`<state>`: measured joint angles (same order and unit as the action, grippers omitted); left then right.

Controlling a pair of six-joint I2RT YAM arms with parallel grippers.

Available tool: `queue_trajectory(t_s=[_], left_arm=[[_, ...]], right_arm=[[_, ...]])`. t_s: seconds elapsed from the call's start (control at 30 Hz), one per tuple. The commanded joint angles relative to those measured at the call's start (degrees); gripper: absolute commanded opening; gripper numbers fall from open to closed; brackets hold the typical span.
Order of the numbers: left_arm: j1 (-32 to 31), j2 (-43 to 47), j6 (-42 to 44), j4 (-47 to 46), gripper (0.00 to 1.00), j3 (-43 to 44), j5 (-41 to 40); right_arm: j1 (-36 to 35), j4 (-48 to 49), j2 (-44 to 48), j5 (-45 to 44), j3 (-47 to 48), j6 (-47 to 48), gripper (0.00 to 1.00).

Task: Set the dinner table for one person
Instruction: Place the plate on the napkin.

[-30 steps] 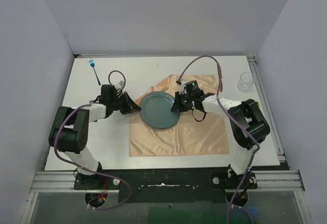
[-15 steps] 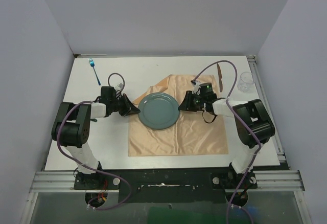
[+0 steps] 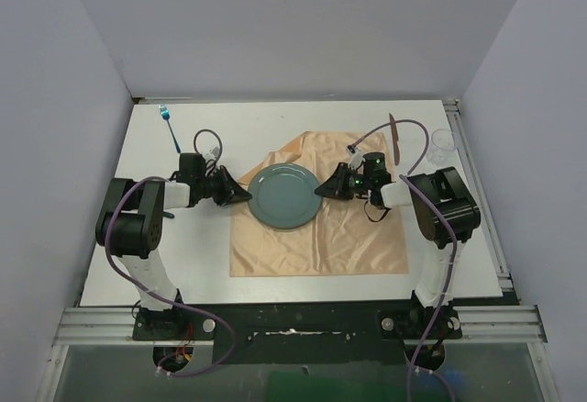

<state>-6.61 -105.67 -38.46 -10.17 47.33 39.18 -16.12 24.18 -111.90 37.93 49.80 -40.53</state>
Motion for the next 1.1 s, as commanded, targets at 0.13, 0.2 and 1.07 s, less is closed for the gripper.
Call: queue_trajectory(t_s=[0.13,0.2,1.07], left_arm=[[0.1,-3.3,2.2,-2.3,0.00,0.4,-1.9],[0.1,-2.5,1.9,-2.7,0.00,0.5,-1.5],[-2.6,9.7,-6.8,-6.9,0.00,5.0,3.4]], right_arm=[[-0.4,9.5,-3.0,2.1,-1.7,-1.9,0.00],[-0.4,9.2,-1.5,2.7,-1.0,-2.0,0.00],[-1.7,-1.0,16.4,0.6,0.9,0.1,0.00]])
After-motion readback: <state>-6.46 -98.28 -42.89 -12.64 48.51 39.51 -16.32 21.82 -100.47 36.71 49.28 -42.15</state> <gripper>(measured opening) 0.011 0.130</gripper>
